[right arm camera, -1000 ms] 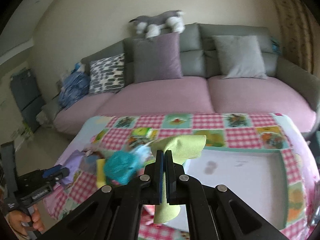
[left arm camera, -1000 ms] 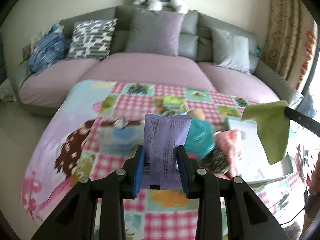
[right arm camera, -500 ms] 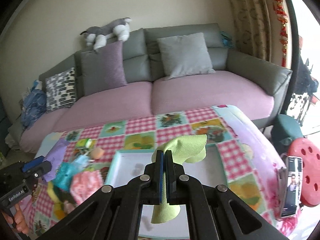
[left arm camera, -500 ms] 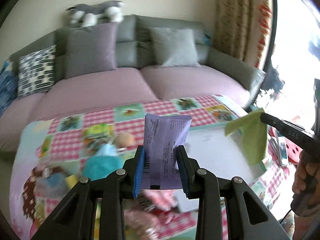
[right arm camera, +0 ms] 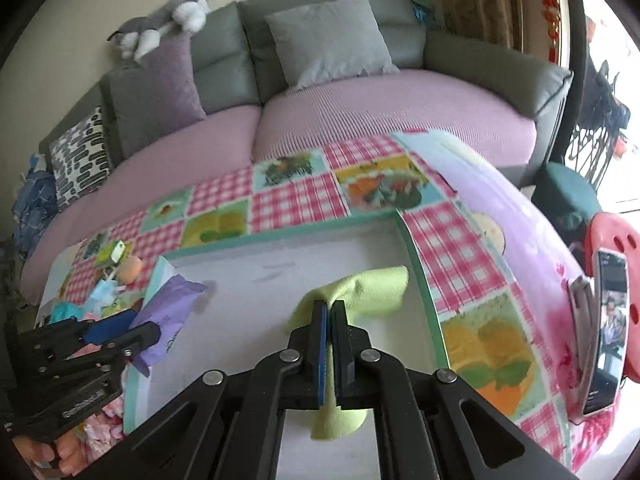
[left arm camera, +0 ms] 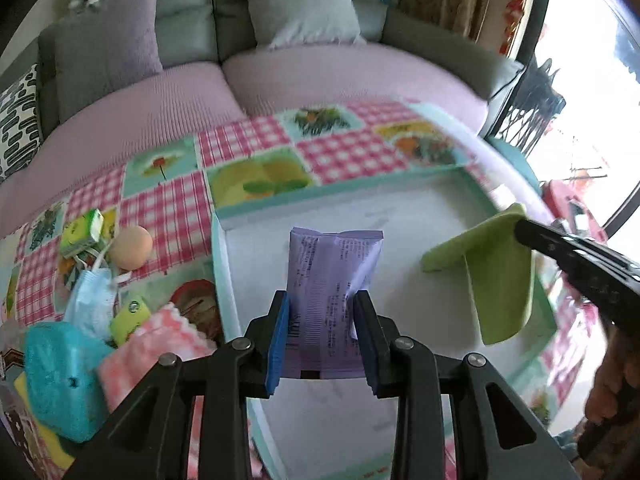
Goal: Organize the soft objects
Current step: 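Carry the packet and cloth into the white tray and open both grippers, then move both grippers back over the pile of soft items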
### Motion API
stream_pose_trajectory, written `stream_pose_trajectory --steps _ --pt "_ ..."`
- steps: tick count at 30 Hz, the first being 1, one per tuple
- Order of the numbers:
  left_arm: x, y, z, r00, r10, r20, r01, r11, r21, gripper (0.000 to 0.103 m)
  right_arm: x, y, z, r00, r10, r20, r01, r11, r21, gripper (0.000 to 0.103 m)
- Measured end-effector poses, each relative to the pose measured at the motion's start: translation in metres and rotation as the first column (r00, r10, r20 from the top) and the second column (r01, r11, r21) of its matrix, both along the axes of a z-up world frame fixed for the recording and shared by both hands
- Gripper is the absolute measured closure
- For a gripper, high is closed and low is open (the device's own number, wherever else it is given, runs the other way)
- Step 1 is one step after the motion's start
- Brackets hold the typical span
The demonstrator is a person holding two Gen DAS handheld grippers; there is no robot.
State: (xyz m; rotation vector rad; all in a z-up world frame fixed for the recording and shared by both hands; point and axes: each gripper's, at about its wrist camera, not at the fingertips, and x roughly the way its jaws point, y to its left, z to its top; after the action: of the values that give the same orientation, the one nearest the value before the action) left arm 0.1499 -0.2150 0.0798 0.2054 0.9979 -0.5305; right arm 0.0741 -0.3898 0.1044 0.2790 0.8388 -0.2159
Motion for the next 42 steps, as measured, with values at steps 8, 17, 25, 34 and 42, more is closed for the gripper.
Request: stream_pose_trajectory --steps 8,17,25,34,42 --pt "0.012 -0.002 -0.027 0.994 0.045 -0.096 -0.043 0.999 0.024 0.065 0.005 -0.008 -0.018 0.999 0.005 -0.054 -0.005 1.000 0.011 0.098" --pt "0.007 0.010 -0.004 0.993 0.097 -0.063 -0.098 0.995 -0.004 0.035 0.001 -0.004 -0.014 0.996 0.018 -0.090 -0.020 1.000 -0.023 0.095" --pt "-0.003 0.036 0.015 0.981 0.193 0.007 -0.192 0.981 -0.031 0.019 -0.005 0.003 -0.018 0.992 0.035 -0.124 -0.042 0.998 -0.055 0.058" --pt "-0.024 0.077 0.014 0.963 0.269 0.007 -0.268 0.961 -0.069 0.015 -0.016 0.015 -0.025 0.987 0.052 -0.151 -0.061 0.996 -0.059 0.041" --pt "-0.042 0.109 0.019 0.950 0.308 0.043 -0.304 0.950 -0.075 0.013 -0.030 0.025 -0.026 0.987 0.051 -0.155 -0.062 0.996 -0.064 0.008"
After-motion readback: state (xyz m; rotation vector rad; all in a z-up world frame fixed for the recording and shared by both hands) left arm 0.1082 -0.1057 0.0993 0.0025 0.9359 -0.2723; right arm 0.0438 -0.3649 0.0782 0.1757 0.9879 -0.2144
